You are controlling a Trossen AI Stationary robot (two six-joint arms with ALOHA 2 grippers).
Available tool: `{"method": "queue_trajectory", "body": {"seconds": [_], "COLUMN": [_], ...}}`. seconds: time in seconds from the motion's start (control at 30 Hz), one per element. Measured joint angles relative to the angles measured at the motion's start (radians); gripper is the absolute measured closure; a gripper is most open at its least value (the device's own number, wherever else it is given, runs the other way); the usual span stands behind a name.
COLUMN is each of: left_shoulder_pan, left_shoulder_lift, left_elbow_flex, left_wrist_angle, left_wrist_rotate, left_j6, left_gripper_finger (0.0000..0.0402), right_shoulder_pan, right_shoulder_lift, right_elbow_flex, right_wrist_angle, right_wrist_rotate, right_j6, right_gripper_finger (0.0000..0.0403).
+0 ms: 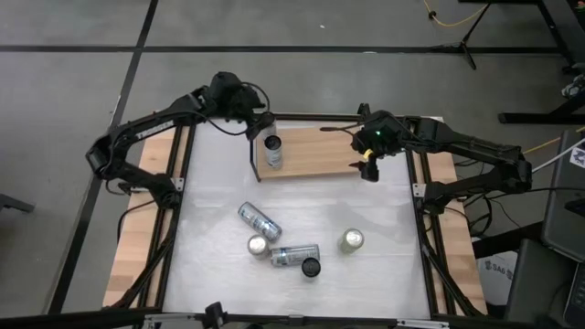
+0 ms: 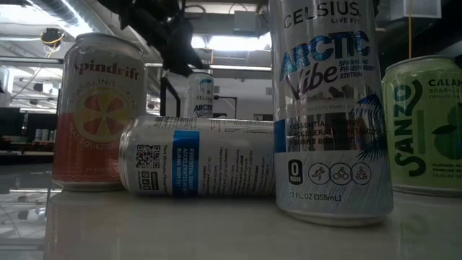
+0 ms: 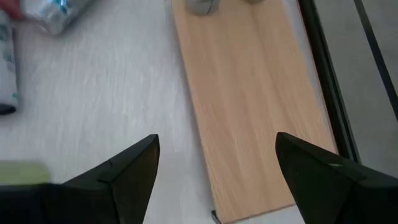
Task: Place canned beverage on shelf
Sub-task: Adjust the white-blue soda can on the shelf, then put the white-blue soda can on the shelf
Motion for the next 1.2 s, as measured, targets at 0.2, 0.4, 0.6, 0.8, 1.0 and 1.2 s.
{"method": "queue_trajectory", "body": {"seconds": [0.2, 0.4, 0.6, 0.8, 1.0, 1.2], "left_shoulder_pan": [-0.022, -0.079, -0.194, -0.34, -0.476, -0.574], "left_shoulder_lift": [-0.094, -0.186, -0.259, -0.313, -0.319, -0.319], "left_elbow_flex": [0.0, 0.0, -0.046, -0.138, -0.217, -0.254], "left_wrist_angle": [-0.011, -0.059, -0.115, -0.102, 0.015, 0.072], "left_wrist_rotate": [0.0, 0.0, -0.024, -0.124, -0.143, -0.176], "left_j6": [-0.04, -0.042, -0.044, -0.087, -0.099, -0.148], "left_gripper_finger": [0.0047, 0.0047, 0.0047, 0.0047, 0.0047, 0.0047], "right_shoulder_pan": [0.0, 0.001, 0.099, 0.3, 0.519, 0.681], "right_shoulder_lift": [0.0, 0.0, 0.0, 0.0, 0.007, 0.058], "right_elbow_flex": [0.0, 0.0, 0.0, 0.0, 0.001, 0.001], "right_wrist_angle": [0.066, 0.133, 0.215, 0.342, 0.429, 0.503], "right_wrist_rotate": [-0.026, -0.116, -0.123, 0.007, 0.213, 0.357], "right_j6": [0.072, 0.164, 0.293, 0.5, 0.649, 0.679], "right_gripper_finger": [0.0091, 0.0091, 0.0091, 0.0091, 0.0091, 0.0091]}}
